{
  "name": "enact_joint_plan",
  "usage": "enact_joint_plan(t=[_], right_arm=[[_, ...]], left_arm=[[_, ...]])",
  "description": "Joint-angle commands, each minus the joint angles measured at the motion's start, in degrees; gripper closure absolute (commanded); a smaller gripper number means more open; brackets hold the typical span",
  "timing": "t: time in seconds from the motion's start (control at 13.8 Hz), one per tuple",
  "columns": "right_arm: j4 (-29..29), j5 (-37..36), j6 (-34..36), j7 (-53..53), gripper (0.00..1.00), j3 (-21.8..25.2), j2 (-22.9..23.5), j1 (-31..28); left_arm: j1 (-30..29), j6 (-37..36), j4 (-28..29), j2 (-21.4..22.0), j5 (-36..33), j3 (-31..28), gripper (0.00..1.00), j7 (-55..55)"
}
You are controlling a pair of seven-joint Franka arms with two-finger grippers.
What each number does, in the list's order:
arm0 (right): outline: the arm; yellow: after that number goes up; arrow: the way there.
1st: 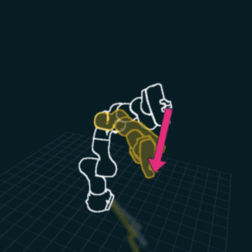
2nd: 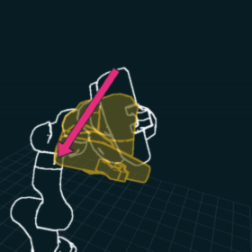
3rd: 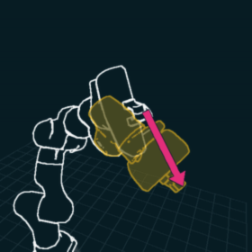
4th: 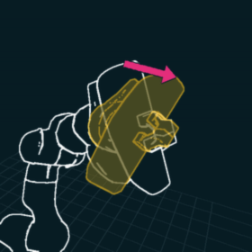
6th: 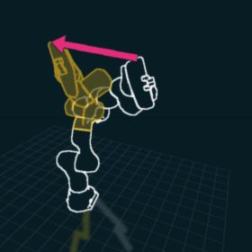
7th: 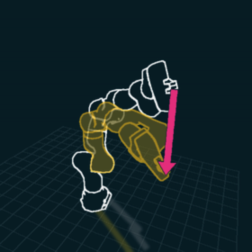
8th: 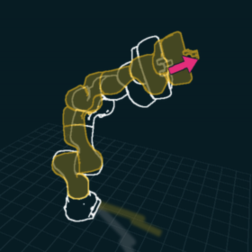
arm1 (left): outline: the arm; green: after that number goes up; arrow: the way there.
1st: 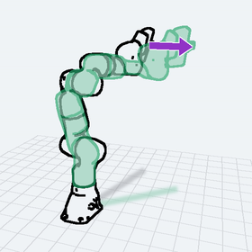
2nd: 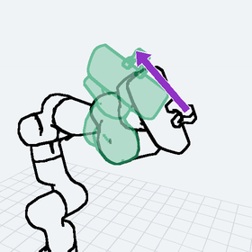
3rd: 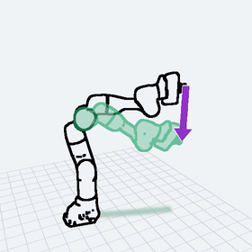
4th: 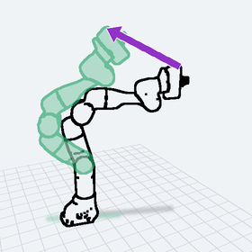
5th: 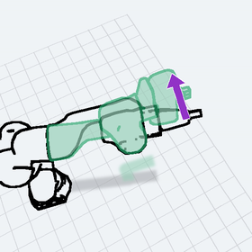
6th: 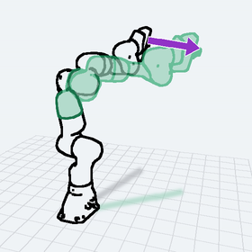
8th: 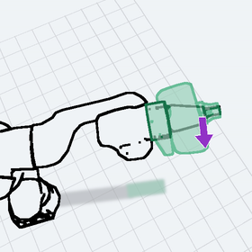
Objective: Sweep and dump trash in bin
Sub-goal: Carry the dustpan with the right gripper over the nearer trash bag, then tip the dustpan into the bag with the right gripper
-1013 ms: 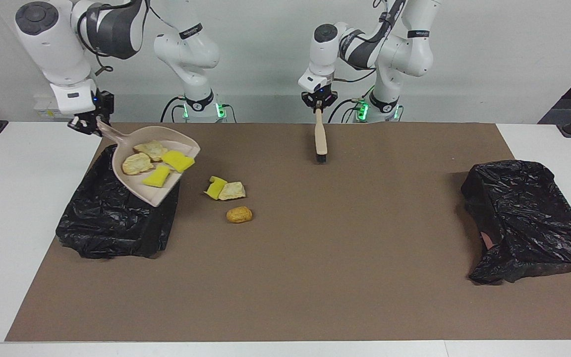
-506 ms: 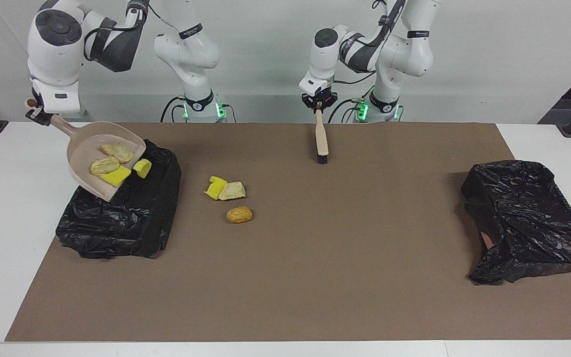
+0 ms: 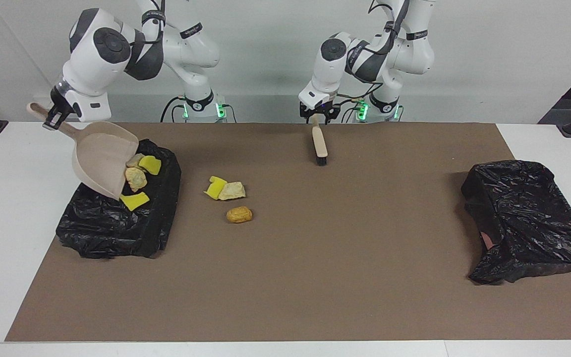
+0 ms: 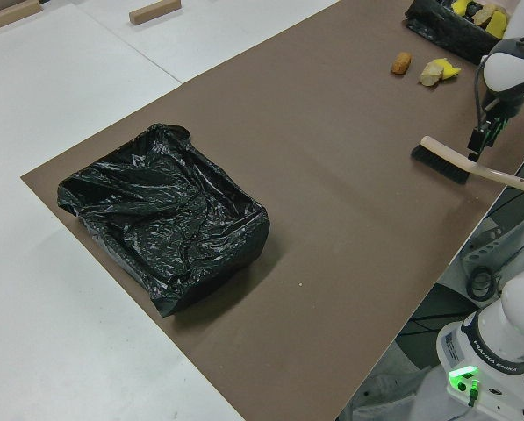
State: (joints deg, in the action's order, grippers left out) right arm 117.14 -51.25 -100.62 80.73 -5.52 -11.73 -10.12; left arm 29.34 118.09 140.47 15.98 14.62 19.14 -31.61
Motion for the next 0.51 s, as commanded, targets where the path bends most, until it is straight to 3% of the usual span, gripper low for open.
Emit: enact_joint_plan(t=[0.0, 0.29, 0.43], right_arm=[[-1.3, -2.4, 2.8, 4.4, 1.0, 0.0, -2.7, 0.1], [-8.5, -1.8, 10.7, 7.9, 1.0, -1.2, -2.8, 1.2], [-11.3, 1.2, 14.9, 6.4, 1.0, -4.7, -2.8, 1.2]], left_arm=[[-3.5, -4.5, -6.6, -1.0, -5.5, -1.6, 0.0, 1.9], [-5.3, -9.4, -15.4, -1.4, -13.0, -13.3, 0.0, 17.2], [-12.0, -10.3, -19.9, -2.3, -14.8, -13.5, 0.0, 24.5]])
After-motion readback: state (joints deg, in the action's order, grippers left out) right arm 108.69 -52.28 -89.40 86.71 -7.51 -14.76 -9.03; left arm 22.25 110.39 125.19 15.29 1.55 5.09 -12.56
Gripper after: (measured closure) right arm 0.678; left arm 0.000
